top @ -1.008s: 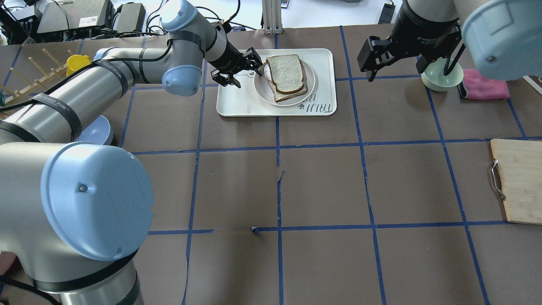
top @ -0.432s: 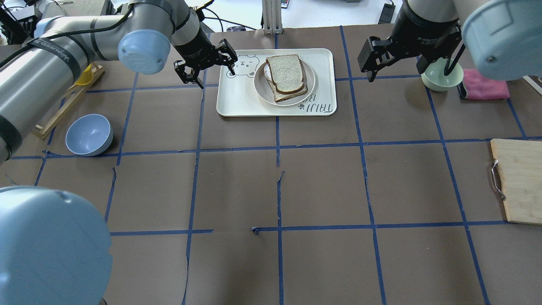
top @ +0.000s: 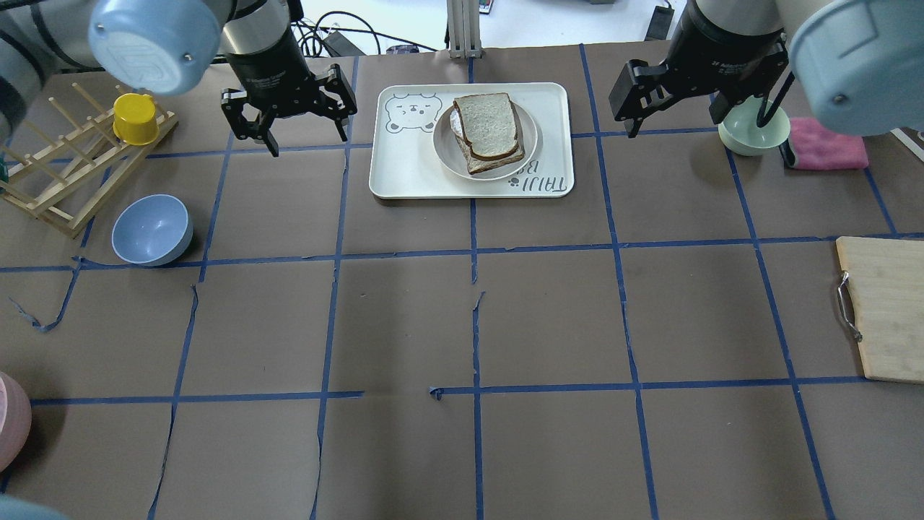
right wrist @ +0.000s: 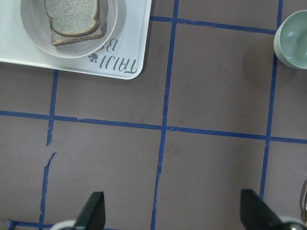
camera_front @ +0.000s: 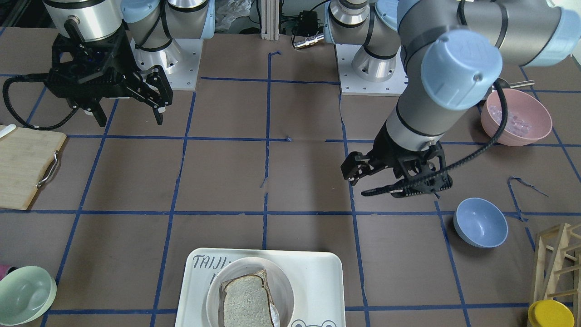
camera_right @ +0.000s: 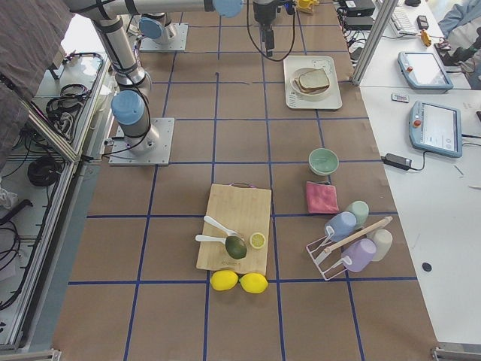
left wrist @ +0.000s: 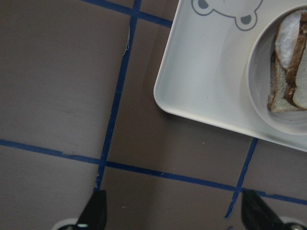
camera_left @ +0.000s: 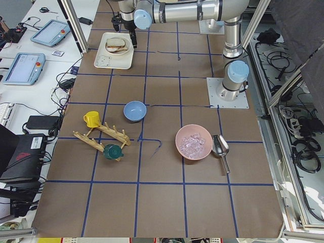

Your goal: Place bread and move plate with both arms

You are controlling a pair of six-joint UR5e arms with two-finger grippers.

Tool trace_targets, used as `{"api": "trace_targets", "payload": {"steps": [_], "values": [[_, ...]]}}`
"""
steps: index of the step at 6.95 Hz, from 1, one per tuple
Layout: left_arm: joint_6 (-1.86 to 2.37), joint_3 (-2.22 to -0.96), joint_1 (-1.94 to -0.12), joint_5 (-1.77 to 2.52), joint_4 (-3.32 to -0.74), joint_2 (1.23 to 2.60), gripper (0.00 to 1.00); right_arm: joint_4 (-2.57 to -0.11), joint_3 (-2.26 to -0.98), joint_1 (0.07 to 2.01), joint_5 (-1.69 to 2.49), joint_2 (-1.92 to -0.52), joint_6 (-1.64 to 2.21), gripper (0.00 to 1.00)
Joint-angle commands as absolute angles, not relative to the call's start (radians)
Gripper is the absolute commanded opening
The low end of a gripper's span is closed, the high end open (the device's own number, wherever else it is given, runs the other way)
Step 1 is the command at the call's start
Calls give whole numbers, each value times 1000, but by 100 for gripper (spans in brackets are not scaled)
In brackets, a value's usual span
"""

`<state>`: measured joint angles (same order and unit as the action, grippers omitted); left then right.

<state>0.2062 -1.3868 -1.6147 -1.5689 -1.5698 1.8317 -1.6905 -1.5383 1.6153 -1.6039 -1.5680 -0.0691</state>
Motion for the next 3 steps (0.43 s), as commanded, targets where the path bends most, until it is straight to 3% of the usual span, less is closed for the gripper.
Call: {"api": "trace_targets", "payload": {"steps": [1,3], "values": [[71,-1460,-1589,-1600,-1666,1723,98,-1690,-1537,1612,-1603,-1572,-69,100],[-20,-1511,-1583,-1597,-1661,1643,98,-1690,-1536,1612,-1601,-1574,-69,100]]}}
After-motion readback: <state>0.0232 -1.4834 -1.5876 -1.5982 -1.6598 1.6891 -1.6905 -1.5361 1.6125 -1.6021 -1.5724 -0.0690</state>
